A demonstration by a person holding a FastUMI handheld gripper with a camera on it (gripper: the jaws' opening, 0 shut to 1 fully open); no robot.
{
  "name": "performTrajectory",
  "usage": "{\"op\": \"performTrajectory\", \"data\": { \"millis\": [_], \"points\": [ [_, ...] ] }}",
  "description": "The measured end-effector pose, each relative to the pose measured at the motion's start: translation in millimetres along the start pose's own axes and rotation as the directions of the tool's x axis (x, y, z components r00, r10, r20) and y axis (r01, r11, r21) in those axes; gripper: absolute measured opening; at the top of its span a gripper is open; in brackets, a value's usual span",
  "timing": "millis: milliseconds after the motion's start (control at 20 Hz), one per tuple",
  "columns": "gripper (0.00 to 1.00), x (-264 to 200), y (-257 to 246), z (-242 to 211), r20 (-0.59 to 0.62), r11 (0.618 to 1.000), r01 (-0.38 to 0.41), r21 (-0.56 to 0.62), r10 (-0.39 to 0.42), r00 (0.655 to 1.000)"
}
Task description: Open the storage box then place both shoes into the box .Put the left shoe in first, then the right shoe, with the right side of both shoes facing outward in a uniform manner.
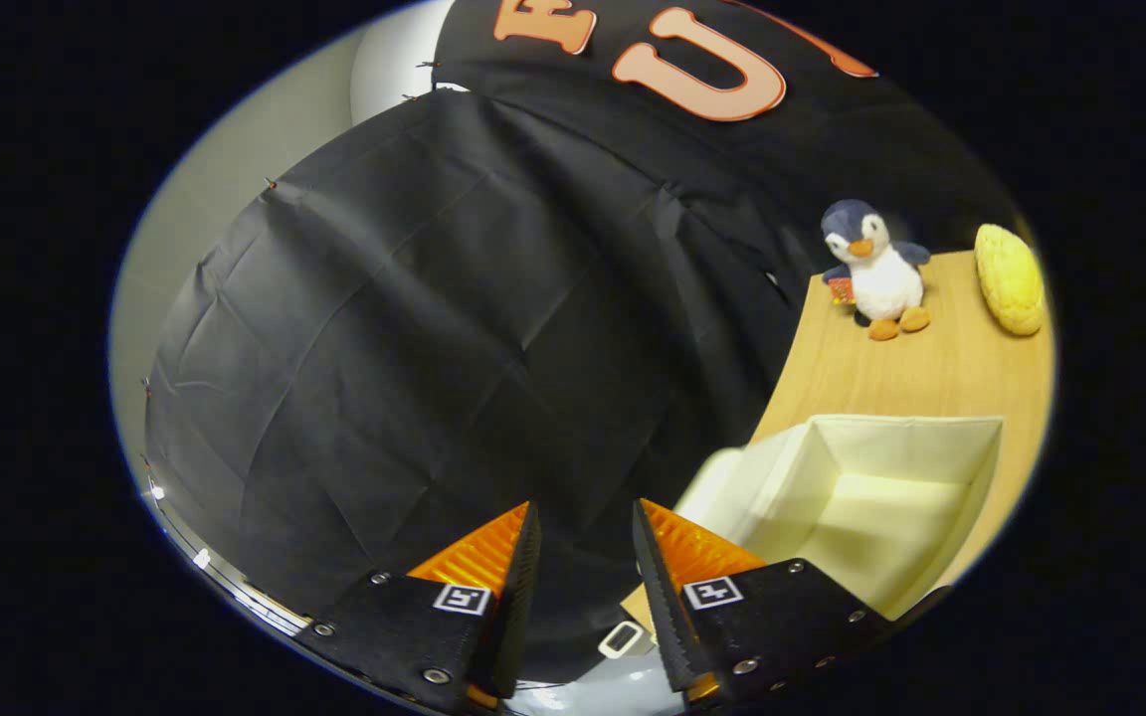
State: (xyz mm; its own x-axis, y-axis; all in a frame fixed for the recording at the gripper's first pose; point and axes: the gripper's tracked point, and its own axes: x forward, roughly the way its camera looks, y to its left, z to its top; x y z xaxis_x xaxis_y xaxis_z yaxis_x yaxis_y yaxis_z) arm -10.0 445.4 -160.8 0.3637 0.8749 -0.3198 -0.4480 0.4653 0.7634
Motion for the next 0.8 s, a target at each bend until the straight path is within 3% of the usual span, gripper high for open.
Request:
{"op": "performTrajectory", "data": {
  "millis": [150,300,600,800],
  "points": [
    [0.73,-38.3,-44.1,-2.0,0.032,0.989,0.125,-0.075,-0.123,0.992],
    [0.87,-86.2,-105.4,-5.6,0.089,0.941,0.302,-0.150,-0.292,0.952],
    [0.92,-196.8,-223.5,-29.1,0.112,0.812,0.578,-0.086,-0.568,0.815],
    [0.92,-254.5,-282.5,-62.8,0.075,0.718,0.695,-0.041,-0.691,0.719]
  ]
}}
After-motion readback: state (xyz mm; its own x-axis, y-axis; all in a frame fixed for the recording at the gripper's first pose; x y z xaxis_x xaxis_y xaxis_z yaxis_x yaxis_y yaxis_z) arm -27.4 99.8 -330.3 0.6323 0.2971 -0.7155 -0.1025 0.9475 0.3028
